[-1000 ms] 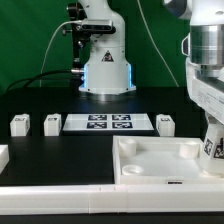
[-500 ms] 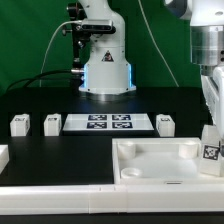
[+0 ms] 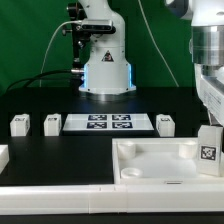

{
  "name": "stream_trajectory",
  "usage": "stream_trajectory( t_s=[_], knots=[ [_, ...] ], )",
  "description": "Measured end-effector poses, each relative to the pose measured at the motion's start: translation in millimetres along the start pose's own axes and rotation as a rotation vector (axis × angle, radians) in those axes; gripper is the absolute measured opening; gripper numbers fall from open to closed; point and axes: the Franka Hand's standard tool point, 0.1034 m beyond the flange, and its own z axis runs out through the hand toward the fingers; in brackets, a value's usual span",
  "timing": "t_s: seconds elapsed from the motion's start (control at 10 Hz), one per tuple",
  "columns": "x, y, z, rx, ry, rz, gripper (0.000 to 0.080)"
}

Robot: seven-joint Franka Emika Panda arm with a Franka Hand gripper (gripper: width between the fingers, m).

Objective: Assemble one leg

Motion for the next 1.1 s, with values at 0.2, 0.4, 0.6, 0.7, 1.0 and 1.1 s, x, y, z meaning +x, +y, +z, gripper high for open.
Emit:
stream_trajectory(
  t_s=[0.2, 0.4, 0.6, 0.7, 1.0, 1.1],
  knots=[
    [0.4, -0.1, 0.0, 0.0, 0.0, -0.253, 0.0649],
    [0.8, -0.2, -0.1, 0.0, 0.002, -0.482, 0.0649],
    [2.6, -0.2, 0.2, -0.001, 0.003, -0.702, 0.0649],
    [4.4, 0.7, 1.1, -0.004, 0.003, -0.829, 0.0649],
    [8.2, 1.4, 2.1, -0.007, 0.004, -1.174, 0.0649],
    [9.0, 1.2, 2.1, -0.007, 0.004, -1.272, 0.0649]
  ],
)
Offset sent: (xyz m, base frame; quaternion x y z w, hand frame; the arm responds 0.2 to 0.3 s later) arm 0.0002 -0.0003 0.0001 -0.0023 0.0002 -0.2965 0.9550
